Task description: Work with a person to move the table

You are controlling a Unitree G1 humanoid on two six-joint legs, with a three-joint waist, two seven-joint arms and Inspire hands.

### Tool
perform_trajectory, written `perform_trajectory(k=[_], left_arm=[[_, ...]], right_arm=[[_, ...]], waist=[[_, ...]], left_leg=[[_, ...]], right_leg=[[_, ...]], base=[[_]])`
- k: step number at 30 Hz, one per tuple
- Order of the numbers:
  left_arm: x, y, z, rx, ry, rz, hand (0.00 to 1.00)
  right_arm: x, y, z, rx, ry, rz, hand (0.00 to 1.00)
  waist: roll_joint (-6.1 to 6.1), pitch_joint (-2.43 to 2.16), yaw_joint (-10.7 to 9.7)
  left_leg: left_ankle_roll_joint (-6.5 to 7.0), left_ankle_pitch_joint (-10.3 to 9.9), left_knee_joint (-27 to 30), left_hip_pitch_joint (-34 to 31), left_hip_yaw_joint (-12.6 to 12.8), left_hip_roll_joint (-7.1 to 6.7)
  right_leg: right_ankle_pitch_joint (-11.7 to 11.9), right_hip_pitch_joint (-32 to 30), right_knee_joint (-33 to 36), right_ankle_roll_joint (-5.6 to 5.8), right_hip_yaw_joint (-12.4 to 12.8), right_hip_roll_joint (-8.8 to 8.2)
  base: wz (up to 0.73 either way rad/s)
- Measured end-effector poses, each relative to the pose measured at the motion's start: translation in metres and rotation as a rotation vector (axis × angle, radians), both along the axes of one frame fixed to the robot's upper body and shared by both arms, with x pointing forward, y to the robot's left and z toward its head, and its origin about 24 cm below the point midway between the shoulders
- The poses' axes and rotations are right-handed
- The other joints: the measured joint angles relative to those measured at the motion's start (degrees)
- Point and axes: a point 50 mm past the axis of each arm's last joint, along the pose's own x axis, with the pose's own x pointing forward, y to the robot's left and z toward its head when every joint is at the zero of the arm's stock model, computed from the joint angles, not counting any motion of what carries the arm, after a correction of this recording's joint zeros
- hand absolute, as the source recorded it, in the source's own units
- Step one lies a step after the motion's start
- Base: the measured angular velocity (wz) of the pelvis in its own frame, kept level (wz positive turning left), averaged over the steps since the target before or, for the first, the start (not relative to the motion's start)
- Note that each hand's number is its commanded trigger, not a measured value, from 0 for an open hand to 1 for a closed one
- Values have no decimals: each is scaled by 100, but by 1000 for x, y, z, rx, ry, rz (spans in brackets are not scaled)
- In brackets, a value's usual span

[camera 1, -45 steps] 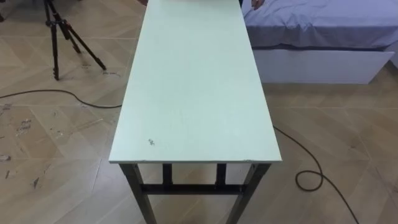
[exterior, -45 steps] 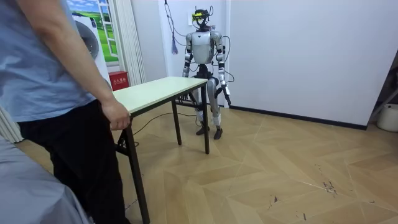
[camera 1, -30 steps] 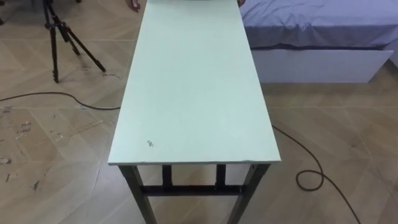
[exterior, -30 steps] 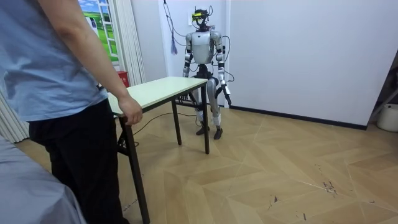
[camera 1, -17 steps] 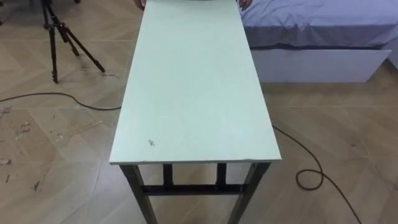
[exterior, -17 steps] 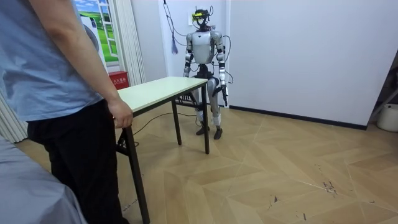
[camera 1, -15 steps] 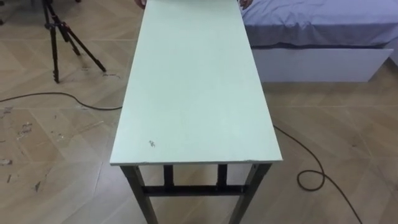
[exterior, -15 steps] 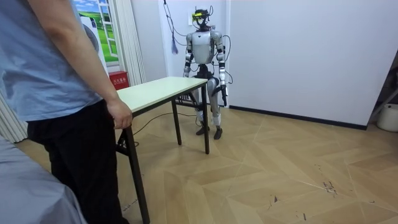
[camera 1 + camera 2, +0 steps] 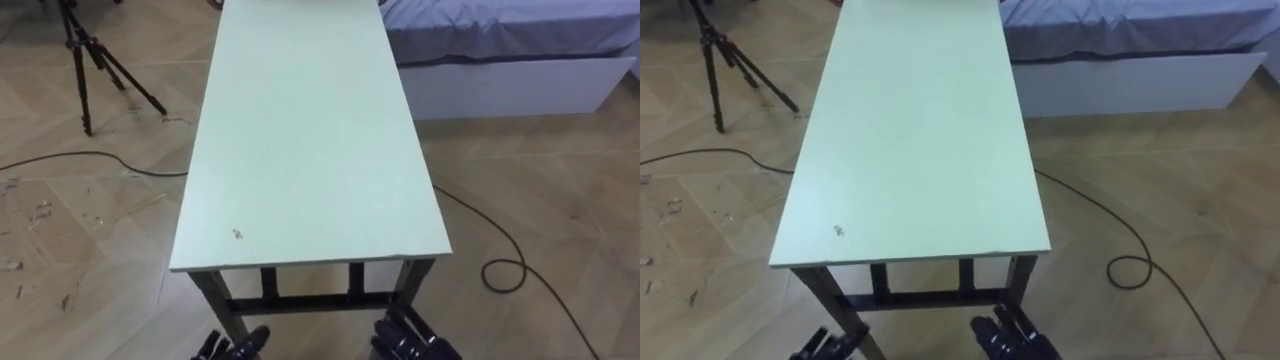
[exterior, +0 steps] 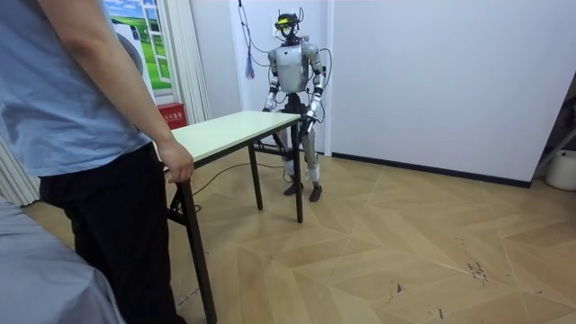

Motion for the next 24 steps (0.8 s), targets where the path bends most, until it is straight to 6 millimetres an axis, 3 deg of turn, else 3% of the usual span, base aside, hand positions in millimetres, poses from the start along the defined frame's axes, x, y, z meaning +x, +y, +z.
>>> perform_trajectory(k=[3, 8, 12, 16, 24], left_arm=[[12, -16, 14, -111, -67, -1, 0], [29, -14, 31, -128, -154, -14, 0], [32, -13, 33, -126, -159, -27, 0], [44, -15, 53, -141, -250, -53, 0], [46, -14, 53, -144, -243, -67, 0]], right_arm=[[10, 10, 9, 50, -55, 36, 0], [19, 17, 17, 63, -107, 91, 0], [21, 18, 18, 66, -110, 99, 0], [32, 20, 31, 75, -176, 142, 0], [40, 23, 39, 87, -213, 171, 0]], waist=[[16, 14, -3], [49, 5, 6], [66, -8, -39], [64, -7, -116], [60, -2, -128]], left_leg=[[15, -16, -3, 37, 18, -7], [16, -16, 6, -3, 102, -20], [16, -16, 9, -29, 96, -20], [15, -16, 8, -118, 95, -11], [16, -16, 5, -111, 95, 2]], right_leg=[[2, 5, 20, 3, 45, -5], [3, -83, 19, 6, 68, -2], [9, -113, 45, 7, 43, -4], [9, -197, 109, 6, 31, -10], [9, -184, 104, 6, 23, -17]], base=[[-6], [-1], [2], [0], [0]])
